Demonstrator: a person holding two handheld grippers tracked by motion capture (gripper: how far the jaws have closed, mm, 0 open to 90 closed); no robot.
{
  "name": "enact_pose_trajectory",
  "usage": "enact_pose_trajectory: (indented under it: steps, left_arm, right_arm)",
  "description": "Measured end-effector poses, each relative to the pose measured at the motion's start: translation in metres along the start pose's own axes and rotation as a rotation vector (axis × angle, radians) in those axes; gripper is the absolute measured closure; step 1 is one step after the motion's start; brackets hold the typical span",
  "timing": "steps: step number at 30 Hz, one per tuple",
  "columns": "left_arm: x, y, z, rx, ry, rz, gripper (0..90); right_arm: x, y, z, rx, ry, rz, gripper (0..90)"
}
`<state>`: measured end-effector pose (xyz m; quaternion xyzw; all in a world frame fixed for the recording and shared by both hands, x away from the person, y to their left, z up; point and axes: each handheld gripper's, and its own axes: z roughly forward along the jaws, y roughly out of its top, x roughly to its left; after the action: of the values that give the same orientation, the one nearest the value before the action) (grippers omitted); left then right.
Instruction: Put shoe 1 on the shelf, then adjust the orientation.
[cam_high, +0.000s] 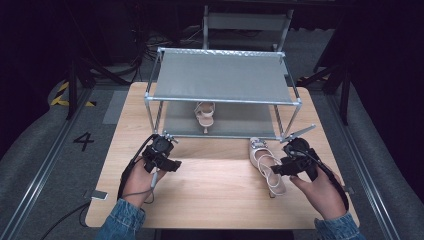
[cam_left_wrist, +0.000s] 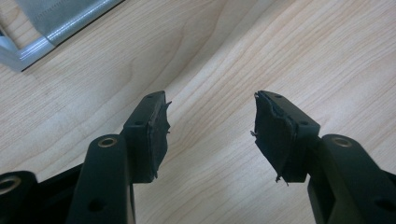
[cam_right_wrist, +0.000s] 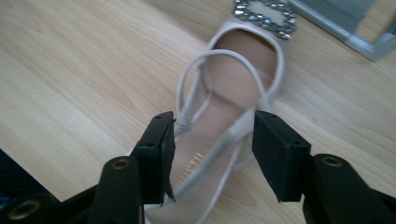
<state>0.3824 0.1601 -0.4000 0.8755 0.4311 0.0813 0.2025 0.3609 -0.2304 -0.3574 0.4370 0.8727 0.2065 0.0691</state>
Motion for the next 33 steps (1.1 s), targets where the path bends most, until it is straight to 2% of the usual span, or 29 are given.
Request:
enact_pose_trajectory:
  steps: [2, 7, 17, 19, 24, 29, 30, 33]
  left_arm:
    - [0.001, -0.002, -0.001, 0.001, 0.001, -0.005, 44.5]
    - [0.004, -0.007, -0.002, -0.001, 0.008, -0.007, 44.5]
    - [0.006, -0.017, -0.005, 0.010, 0.015, -0.033, 44.1]
    - [0.007, -0.018, -0.006, 0.012, 0.019, -0.026, 44.0]
    - [0.009, -0.024, -0.006, 0.017, 0.023, -0.047, 44.0]
    - [0.011, -0.027, -0.006, 0.021, 0.026, -0.048, 43.9]
    - [0.011, -0.028, -0.006, 0.023, 0.023, -0.060, 43.9]
    - [0.012, -0.030, -0.007, 0.020, 0.028, -0.054, 43.9]
  right_arm:
    - [0.008, 0.004, 0.007, 0.010, 0.003, -0.036, 47.9]
    - [0.017, 0.011, 0.021, 0.021, 0.007, -0.055, 45.1]
    - [0.015, 0.022, 0.052, 0.066, 0.001, -0.031, 43.0]
    - [0.013, 0.024, 0.058, 0.079, -0.001, -0.023, 42.9]
    - [0.012, 0.027, 0.068, 0.098, 0.002, -0.025, 43.4]
    - [0.013, 0.030, 0.077, 0.116, -0.004, -0.049, 46.7]
    - [0.014, 0.031, 0.079, 0.124, -0.008, -0.047, 48.4]
    - [0.014, 0.032, 0.083, 0.149, -0.013, -0.062, 57.1]
